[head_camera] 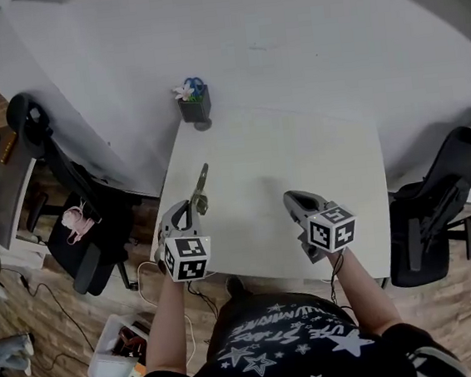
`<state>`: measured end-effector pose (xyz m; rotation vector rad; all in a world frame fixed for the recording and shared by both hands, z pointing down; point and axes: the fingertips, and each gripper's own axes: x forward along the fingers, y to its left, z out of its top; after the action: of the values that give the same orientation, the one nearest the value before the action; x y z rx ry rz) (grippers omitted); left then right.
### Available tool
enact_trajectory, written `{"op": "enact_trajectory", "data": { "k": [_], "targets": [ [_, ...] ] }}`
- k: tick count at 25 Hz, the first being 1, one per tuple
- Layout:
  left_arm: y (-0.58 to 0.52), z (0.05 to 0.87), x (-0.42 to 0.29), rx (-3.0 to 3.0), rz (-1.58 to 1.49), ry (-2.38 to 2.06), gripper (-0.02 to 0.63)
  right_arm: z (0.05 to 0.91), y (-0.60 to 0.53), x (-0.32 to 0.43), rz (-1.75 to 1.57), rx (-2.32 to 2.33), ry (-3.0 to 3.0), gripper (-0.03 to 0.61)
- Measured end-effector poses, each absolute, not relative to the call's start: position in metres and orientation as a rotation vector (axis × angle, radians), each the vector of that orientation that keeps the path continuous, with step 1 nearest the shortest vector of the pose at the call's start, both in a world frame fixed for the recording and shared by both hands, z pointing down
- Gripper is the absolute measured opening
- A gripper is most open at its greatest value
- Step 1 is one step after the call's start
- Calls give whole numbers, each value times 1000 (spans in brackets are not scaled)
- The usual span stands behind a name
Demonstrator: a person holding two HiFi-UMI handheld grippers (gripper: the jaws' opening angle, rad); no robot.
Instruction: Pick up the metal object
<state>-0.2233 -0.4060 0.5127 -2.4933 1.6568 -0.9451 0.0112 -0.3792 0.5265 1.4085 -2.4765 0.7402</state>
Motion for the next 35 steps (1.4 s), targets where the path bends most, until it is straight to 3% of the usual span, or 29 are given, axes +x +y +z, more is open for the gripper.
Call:
{"op": "enact_trajectory", "data": {
  "k": [35],
  "targets": [
    [-127,535,-164,-2480,-719,2215,26,537,-180,58,639,1045,-2592,49]
  ]
}}
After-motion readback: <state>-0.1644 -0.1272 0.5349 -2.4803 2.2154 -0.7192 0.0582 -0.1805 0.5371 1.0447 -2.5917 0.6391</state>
